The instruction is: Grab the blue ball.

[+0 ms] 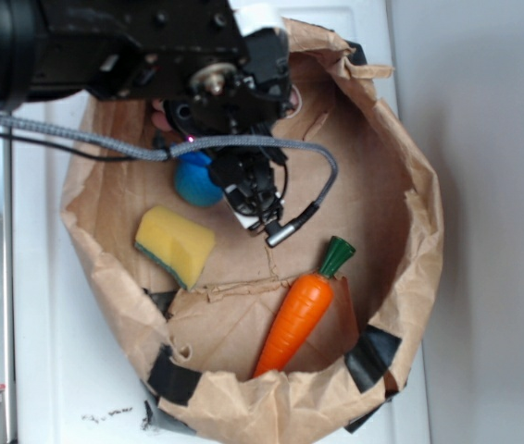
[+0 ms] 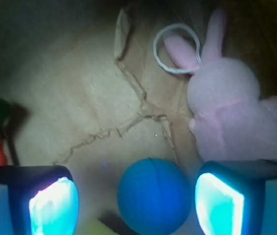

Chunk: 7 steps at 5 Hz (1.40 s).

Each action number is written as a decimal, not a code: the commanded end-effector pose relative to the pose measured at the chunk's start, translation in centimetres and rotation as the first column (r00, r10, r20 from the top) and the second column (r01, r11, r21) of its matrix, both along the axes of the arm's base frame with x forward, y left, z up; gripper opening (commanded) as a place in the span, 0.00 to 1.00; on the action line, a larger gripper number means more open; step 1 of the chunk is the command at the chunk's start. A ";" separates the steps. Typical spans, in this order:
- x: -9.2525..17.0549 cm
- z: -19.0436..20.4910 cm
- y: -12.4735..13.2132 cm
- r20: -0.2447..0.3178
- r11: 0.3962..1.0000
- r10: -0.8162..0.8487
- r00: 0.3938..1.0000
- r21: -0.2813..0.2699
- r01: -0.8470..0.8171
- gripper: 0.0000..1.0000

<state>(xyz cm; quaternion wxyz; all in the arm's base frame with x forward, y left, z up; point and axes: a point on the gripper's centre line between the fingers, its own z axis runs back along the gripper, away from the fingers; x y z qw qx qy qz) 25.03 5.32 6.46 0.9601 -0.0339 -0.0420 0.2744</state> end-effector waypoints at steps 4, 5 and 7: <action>0.5 -2.6 -0.4 0.051 0.996 -0.005 0.999 0.085 0.000 1.00; -3.7 -3.1 0.0 0.054 0.995 -0.012 0.998 0.097 0.006 1.00; -4.7 -2.2 0.4 0.114 0.998 0.005 0.993 0.066 -0.012 0.00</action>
